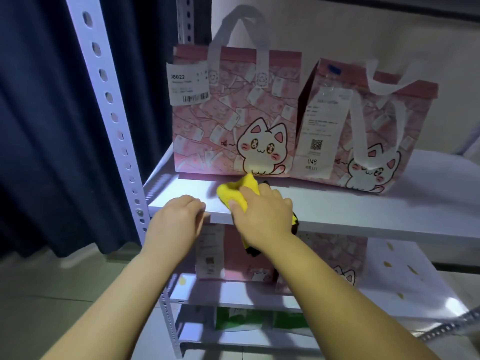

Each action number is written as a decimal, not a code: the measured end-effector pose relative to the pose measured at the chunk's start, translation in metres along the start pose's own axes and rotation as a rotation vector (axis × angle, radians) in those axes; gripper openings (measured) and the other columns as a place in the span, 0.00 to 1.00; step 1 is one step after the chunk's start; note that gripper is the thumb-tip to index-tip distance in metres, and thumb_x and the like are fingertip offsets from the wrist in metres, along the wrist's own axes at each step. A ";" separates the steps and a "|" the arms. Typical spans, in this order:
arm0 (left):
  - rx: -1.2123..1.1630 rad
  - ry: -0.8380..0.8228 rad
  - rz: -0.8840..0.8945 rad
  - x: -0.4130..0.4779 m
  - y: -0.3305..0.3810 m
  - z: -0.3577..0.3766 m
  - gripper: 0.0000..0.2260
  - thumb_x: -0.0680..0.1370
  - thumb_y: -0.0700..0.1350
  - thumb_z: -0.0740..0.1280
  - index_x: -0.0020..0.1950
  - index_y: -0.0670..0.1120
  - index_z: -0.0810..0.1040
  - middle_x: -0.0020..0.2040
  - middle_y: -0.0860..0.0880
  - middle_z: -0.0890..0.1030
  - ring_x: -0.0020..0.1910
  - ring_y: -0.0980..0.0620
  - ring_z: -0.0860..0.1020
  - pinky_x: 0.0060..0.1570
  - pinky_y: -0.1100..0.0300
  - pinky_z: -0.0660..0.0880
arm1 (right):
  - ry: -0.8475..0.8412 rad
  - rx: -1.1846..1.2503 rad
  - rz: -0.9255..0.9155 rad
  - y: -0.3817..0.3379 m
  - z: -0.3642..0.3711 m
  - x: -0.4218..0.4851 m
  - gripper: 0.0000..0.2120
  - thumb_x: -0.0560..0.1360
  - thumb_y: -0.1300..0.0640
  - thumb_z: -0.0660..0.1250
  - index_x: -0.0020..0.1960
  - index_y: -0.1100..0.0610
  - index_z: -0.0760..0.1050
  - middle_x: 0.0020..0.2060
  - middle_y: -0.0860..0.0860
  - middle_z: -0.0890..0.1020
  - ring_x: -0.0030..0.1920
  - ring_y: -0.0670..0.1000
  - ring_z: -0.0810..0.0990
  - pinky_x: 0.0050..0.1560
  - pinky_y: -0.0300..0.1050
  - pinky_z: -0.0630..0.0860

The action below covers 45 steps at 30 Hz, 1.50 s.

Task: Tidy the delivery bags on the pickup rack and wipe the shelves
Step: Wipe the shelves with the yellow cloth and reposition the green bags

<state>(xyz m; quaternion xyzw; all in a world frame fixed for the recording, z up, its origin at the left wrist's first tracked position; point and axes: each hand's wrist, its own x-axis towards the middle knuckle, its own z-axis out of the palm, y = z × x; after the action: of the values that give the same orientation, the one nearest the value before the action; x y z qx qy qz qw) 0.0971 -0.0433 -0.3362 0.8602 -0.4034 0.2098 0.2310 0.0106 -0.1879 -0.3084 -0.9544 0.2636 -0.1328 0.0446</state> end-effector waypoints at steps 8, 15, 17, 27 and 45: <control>-0.078 0.027 -0.006 -0.003 -0.003 -0.004 0.04 0.70 0.39 0.74 0.43 0.43 0.83 0.39 0.46 0.82 0.38 0.43 0.80 0.30 0.57 0.74 | -0.057 0.042 -0.061 0.010 -0.007 0.000 0.20 0.77 0.39 0.53 0.66 0.44 0.68 0.58 0.52 0.71 0.61 0.57 0.69 0.57 0.54 0.65; -0.084 0.042 -0.024 -0.003 -0.002 -0.001 0.05 0.70 0.39 0.73 0.45 0.42 0.83 0.40 0.45 0.82 0.39 0.41 0.80 0.31 0.54 0.75 | 0.022 -0.040 0.095 0.022 -0.005 -0.004 0.20 0.78 0.42 0.52 0.66 0.46 0.68 0.60 0.53 0.71 0.59 0.58 0.68 0.53 0.53 0.63; -0.084 0.036 -0.031 -0.003 -0.001 -0.001 0.04 0.71 0.39 0.72 0.46 0.42 0.83 0.41 0.44 0.82 0.40 0.41 0.79 0.32 0.53 0.76 | 0.016 -0.028 0.036 0.002 0.001 -0.001 0.20 0.78 0.42 0.52 0.65 0.47 0.68 0.61 0.53 0.70 0.59 0.58 0.68 0.53 0.53 0.63; -0.113 0.032 -0.064 -0.006 0.003 -0.002 0.06 0.74 0.38 0.68 0.49 0.41 0.82 0.44 0.43 0.82 0.46 0.41 0.78 0.38 0.53 0.74 | 0.088 -0.074 -0.032 0.049 -0.001 -0.019 0.23 0.77 0.37 0.49 0.67 0.44 0.68 0.61 0.53 0.73 0.57 0.59 0.71 0.51 0.52 0.65; -0.358 -0.214 0.185 -0.026 0.138 0.035 0.11 0.77 0.53 0.65 0.52 0.48 0.80 0.48 0.50 0.79 0.47 0.49 0.77 0.45 0.57 0.73 | -0.024 0.150 0.321 0.179 0.007 -0.140 0.26 0.76 0.37 0.53 0.70 0.46 0.66 0.60 0.55 0.75 0.57 0.59 0.75 0.50 0.51 0.74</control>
<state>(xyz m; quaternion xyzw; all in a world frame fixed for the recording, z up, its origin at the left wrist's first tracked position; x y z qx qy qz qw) -0.0214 -0.1263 -0.3473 0.7823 -0.5335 0.0626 0.3155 -0.1913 -0.2688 -0.3752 -0.8956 0.4014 -0.1316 0.1394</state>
